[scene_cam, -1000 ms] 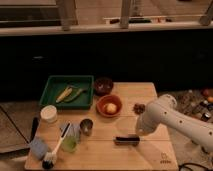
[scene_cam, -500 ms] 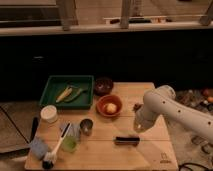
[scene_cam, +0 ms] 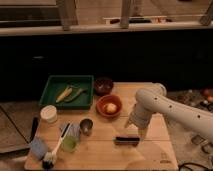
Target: Place eraser in metal cup
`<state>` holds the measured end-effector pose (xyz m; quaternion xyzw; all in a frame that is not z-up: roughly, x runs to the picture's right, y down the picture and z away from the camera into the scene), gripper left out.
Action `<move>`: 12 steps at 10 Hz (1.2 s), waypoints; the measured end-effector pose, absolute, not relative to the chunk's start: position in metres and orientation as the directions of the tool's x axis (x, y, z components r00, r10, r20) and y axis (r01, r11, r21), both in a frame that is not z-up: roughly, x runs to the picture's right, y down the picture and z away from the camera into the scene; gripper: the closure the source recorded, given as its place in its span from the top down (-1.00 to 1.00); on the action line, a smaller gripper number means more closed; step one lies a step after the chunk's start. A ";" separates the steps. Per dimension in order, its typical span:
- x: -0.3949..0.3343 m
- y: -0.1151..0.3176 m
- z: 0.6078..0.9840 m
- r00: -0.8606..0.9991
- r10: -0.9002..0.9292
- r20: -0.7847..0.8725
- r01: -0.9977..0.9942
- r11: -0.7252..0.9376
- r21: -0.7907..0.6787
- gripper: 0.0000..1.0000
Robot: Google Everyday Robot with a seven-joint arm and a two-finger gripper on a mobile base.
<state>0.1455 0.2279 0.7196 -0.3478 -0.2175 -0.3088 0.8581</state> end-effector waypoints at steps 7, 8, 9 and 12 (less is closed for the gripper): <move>0.147 0.256 0.733 0.862 -0.241 0.446 0.478 0.680 -0.556 0.60; 0.149 0.259 0.736 0.874 -0.221 0.432 0.453 0.692 -0.562 0.60; 0.150 0.264 0.743 0.893 -0.183 0.412 0.409 0.712 -0.571 0.60; 0.150 0.267 0.755 0.913 -0.122 0.389 0.345 0.740 -0.578 0.60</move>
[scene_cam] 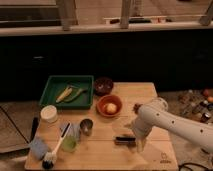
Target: Place eraser in metal cup
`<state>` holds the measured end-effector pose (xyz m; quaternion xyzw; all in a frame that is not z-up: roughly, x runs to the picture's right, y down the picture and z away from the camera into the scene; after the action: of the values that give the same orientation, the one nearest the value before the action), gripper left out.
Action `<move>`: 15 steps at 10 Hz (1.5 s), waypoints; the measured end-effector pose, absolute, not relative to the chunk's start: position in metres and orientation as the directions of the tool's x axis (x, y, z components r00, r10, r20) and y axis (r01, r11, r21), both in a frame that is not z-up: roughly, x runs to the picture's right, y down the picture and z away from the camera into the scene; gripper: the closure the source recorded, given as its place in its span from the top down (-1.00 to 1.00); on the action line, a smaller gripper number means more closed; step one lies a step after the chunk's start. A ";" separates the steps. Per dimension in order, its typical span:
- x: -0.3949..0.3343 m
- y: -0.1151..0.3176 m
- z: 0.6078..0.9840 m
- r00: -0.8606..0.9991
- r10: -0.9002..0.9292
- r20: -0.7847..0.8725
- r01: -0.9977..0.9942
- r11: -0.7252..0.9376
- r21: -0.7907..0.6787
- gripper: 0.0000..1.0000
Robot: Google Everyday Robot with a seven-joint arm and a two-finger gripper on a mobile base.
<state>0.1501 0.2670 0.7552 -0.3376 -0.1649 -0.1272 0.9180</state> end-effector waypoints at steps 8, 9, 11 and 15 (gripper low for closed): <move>0.140 0.279 0.772 0.915 -0.056 0.399 0.304 0.747 -0.591 -0.67; 0.140 0.279 0.772 0.915 -0.060 0.400 0.306 0.749 -0.588 -0.86; 0.141 0.276 0.770 0.909 -0.080 0.410 0.325 0.752 -0.573 -1.00; 0.142 0.262 0.763 0.887 -0.146 0.438 0.385 0.758 -0.526 -1.00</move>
<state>0.1425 0.2620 0.7635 -0.3161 -0.1887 -0.1446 0.9185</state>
